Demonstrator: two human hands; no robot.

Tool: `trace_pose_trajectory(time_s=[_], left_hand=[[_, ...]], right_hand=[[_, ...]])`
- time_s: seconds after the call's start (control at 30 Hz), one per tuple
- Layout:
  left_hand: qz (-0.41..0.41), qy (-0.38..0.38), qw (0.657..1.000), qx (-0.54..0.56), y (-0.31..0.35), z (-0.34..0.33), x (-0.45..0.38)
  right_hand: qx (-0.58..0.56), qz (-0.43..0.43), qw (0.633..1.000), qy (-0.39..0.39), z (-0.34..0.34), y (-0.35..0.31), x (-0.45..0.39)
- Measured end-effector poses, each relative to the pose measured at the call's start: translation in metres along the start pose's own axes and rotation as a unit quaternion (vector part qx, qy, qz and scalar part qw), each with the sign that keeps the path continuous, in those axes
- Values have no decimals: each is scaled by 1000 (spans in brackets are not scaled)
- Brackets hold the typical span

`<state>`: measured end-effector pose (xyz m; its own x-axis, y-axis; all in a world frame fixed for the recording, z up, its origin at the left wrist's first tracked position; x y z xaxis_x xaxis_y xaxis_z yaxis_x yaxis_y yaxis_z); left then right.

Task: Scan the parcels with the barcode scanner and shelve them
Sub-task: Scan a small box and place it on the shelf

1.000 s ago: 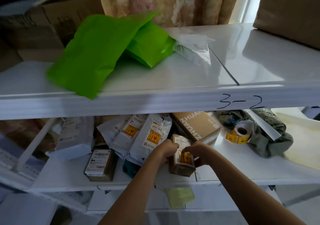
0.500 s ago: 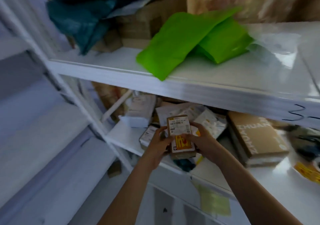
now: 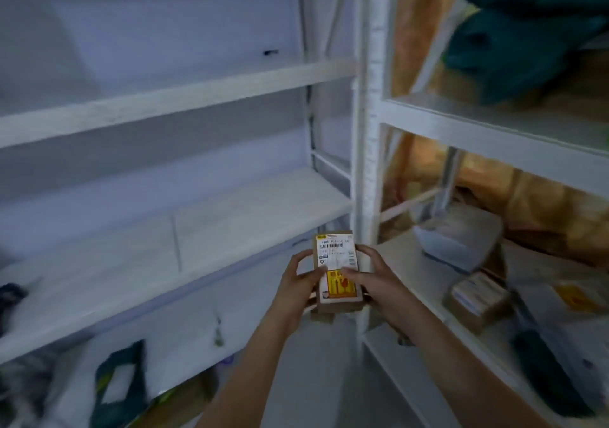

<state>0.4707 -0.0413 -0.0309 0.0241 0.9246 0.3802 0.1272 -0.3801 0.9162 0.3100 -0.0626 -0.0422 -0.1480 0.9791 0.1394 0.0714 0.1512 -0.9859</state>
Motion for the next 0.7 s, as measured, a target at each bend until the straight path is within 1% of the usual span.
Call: trace_pose_trajectory(time_s=[0.17,0.3,0.47,0.7], left_hand=[[-34,71,996,37,21,153,10],[-49,124,988,71,26,249,24],[-60,191,974,109,26,342,35],[-37,275,951,136,18,448,27]], right_hand=[[29,2,997,-73,-154,-3,-38],[48,-20,989,-141,-251,7,-62],[67,-43,975,-207,-348,24,-87],[85,-71,951,-289,-465,45,-128]])
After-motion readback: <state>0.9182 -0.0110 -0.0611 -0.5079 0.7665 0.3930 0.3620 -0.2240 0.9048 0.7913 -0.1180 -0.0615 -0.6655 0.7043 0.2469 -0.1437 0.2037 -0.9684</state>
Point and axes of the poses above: each hand's wrist, its own x-axis away from the middle knuckle, its own z-axis out of the back of the hand, y = z × x, the point moved 7 cm from there along -x, towards the middle knuckle, and after that the axes turned 8 degrees about z, right-handed, at the moved point
